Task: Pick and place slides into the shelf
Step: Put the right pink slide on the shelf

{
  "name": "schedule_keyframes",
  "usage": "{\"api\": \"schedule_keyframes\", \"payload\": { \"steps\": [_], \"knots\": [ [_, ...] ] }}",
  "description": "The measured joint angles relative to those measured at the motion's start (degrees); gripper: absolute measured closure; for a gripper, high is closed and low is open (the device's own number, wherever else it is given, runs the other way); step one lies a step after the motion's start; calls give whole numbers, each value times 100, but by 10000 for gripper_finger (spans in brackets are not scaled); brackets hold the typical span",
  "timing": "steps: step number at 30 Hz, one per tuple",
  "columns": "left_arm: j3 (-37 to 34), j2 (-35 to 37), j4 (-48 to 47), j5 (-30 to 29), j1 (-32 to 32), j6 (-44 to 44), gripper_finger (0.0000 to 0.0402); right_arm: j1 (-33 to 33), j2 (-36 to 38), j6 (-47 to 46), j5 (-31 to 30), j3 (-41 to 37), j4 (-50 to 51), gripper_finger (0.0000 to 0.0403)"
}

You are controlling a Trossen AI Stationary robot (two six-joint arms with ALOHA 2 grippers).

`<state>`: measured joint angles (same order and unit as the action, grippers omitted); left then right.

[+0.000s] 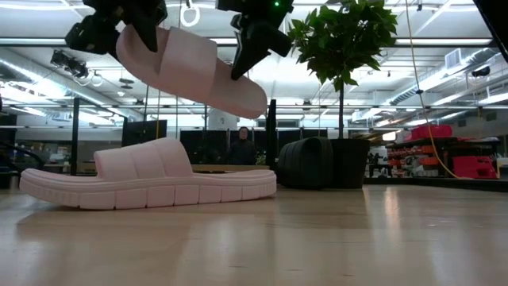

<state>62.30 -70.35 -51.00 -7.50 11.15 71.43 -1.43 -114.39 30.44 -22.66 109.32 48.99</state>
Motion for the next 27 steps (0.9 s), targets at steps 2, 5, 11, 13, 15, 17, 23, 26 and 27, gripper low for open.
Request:
{"api": "schedule_keyframes", "payload": {
  "steps": [2, 5, 11, 13, 15, 17, 23, 26, 27],
  "knots": [
    [0, 0, -9, -194, 110, 194, 194, 0, 0, 0, 5, 0, 0, 396],
    [0, 0, -30, -599, 338, 677, 205, -1, 0, 3, 6, 0, 0, 396],
    [0, 0, -39, -1820, 1013, 1841, 228, -31, 0, 4, 11, 2, 0, 396],
    [0, 0, -44, -2329, 1232, 2223, 234, -33, 2, 4, 8, 2, 0, 396],
    [0, 0, -46, -2826, 1416, 2516, 239, -33, 4, 7, 13, 2, 0, 396],
    [0, 0, -90, -3129, 1524, 2703, 244, -35, 5, 7, 53, 2, 0, 396],
    [-1, -160, -119, -3242, 1539, 2888, 254, -33, 7, 22, 168, 2, -133, 396],
    [-2, -282, -127, -3240, 1538, 3028, 269, -33, 7, 22, 184, 2, -131, 396],
    [-2, -304, -122, -3238, 1538, 3037, 277, -31, 7, 22, 184, 2, -131, 396]
  ]
}}
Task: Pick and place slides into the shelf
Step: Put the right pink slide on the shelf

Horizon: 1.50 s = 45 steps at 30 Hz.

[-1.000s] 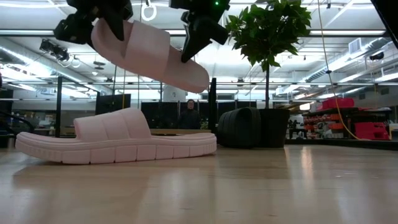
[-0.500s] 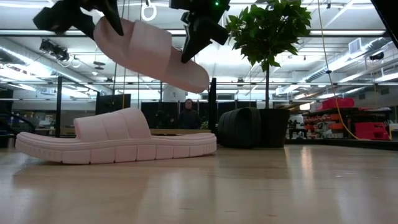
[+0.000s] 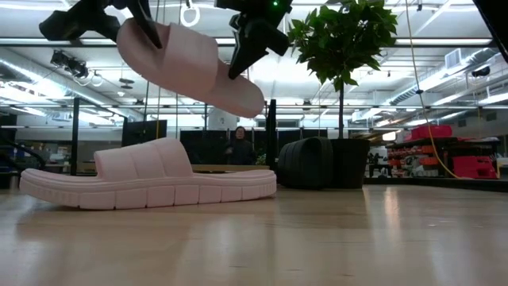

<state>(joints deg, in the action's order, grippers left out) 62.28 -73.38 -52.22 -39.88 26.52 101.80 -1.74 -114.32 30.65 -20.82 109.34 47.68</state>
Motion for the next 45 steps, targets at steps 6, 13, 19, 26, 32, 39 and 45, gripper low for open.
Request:
{"api": "schedule_keyframes", "payload": {
  "steps": [6, 13, 19, 26, 32, 39, 45],
  "knots": [
    [0, -24, -50, -89, 45, 100, 355, 2, 0, 0, 0, 0, -15, 381],
    [0, -2, -171, -177, 50, 190, 360, 2, 29, -9, 90, 11, -15, 315],
    [-2, -2, -593, -299, 57, 627, 340, 4, 216, 39, 130, 11, 4, 234],
    [-2, -2, -1200, -1413, 428, 2074, 360, 4, 631, -173, -36, 9, -2, 171],
    [0, -133, -1778, -1884, 559, 3304, 343, 4, 979, -714, -29, 9, -15, 169],
    [0, -355, -1376, -2878, 411, 3276, 360, 4, 1270, -2030, 422, 9, -73, 179],
    [0, -325, -964, -4113, 259, 3186, 347, 5, 1335, -2205, 676, 9, -305, 186]
  ]
}}
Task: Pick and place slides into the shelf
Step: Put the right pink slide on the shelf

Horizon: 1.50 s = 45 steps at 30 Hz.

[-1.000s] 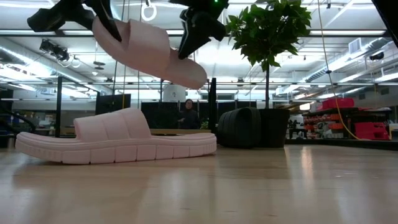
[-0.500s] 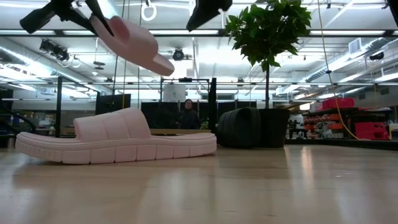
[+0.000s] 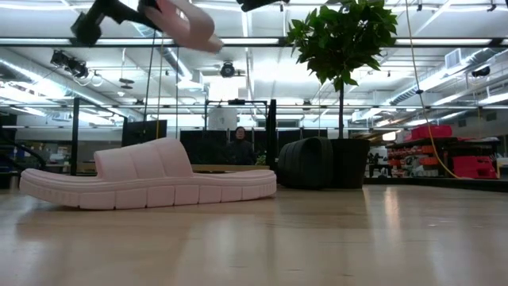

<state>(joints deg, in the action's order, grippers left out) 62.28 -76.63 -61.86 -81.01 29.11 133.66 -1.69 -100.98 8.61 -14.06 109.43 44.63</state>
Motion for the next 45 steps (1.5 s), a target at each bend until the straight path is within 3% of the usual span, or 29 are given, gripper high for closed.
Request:
{"api": "schedule_keyframes", "payload": {
  "steps": [5, 9, 13, 17, 23, 31, 41, 45],
  "knots": [
    [2, 179, 91, -374, -1, -50, 359, -3, -1, -176, 152, -11, -232, 185],
    [2, 440, 137, -906, 124, -57, 360, -7, -1, -1098, 385, -11, -893, 187],
    [2, 726, 58, -912, 253, -191, 350, -88, -3, -2240, 604, -11, -1697, 188],
    [2, 1007, 16, -917, 412, -397, 353, -291, -3, -2821, 937, -11, -2313, 188],
    [2, 1433, -517, -912, 572, -406, 361, -690, -6, -3210, 1539, -11, -2503, 188],
    [2, 2001, -1342, -902, 582, -388, 358, -859, -12, -3245, 1903, -11, -2974, 190],
    [-5, 2612, -2110, -903, 262, -398, 356, -853, -12, -3200, 1682, -11, -3056, 190],
    [-368, 2842, -2219, -897, 135, -137, 361, -853, -12, -3242, 1665, -11, -3056, 191]
  ]
}}
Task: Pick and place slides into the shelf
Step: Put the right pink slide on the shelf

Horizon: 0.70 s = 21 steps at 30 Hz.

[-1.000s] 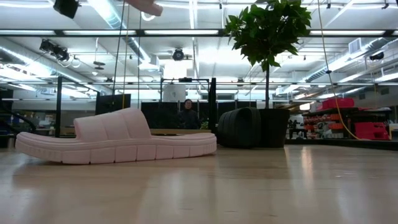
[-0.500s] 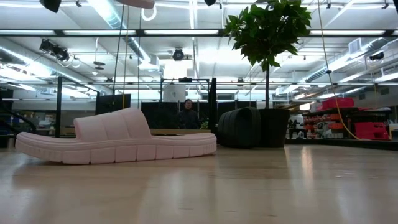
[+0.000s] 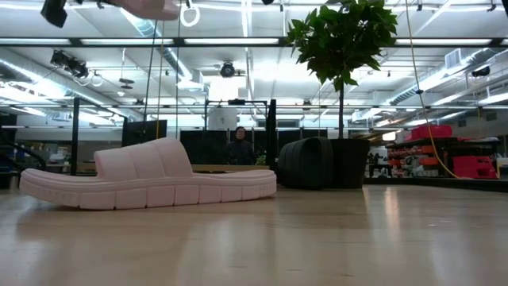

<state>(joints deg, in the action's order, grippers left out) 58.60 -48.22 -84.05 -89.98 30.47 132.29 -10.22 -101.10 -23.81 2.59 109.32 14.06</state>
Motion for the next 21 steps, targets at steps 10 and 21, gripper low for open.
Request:
{"api": "schedule_keyframes", "payload": {
  "steps": [10, 21],
  "knots": [
    [-1396, 598, 1625, 0, -12, 85, 354, 0, 0, -2, -166, 0, 2, 193],
    [-2832, 587, 3716, -1, -303, 88, 358, 0, 0, -64, -168, 0, 4, 195]
  ]
}}
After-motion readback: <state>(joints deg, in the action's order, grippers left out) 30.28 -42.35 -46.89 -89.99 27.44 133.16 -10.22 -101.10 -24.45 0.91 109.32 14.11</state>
